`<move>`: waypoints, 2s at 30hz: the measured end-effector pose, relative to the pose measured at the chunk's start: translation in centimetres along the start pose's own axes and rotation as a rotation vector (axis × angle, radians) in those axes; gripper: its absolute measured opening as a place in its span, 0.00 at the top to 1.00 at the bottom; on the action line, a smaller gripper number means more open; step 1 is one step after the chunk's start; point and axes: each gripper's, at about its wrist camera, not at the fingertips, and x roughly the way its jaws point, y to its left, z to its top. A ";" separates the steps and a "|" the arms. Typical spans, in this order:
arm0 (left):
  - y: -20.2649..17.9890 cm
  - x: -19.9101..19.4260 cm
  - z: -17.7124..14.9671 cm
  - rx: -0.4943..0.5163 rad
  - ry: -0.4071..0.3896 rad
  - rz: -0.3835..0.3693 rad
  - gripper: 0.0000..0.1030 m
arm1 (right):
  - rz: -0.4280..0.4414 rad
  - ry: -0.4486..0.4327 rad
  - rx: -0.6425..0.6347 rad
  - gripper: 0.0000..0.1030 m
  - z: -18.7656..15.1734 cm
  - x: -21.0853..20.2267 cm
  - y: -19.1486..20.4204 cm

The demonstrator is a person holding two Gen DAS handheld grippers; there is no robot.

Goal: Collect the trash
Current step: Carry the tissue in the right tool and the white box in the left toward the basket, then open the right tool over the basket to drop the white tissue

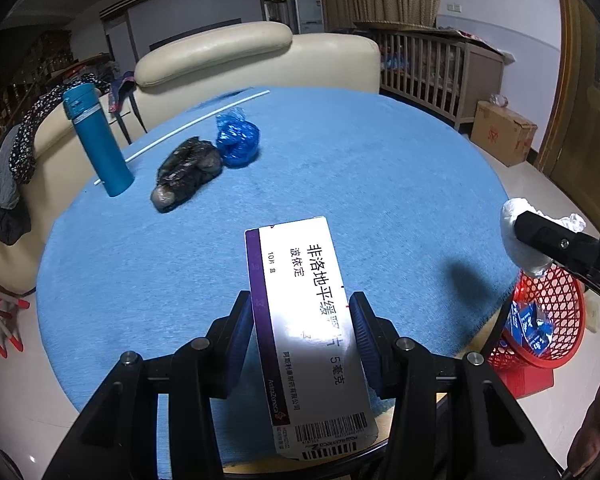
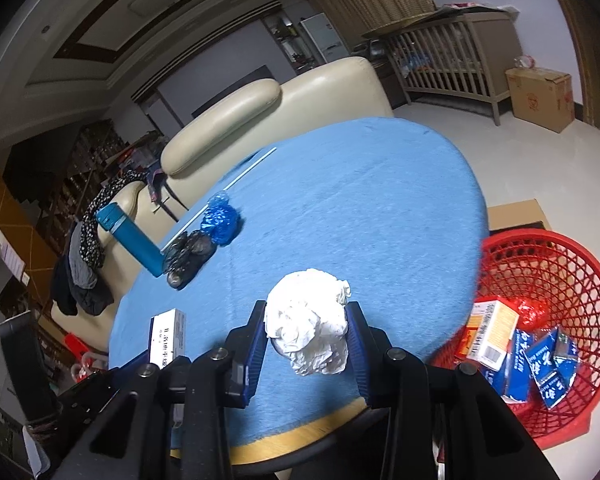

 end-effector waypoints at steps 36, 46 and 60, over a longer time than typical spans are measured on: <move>-12.7 -1.5 4.2 0.212 -0.038 -0.160 0.51 | -0.160 -0.163 0.213 0.61 2.5 -7.9 -13.8; -15.4 -2.1 4.5 0.259 -0.059 -0.210 0.51 | -0.224 -0.220 0.255 0.61 3.3 -10.9 -17.1; -18.6 -2.3 4.3 0.312 -0.059 -0.256 0.51 | -0.285 -0.075 0.213 0.61 2.0 -8.0 -18.5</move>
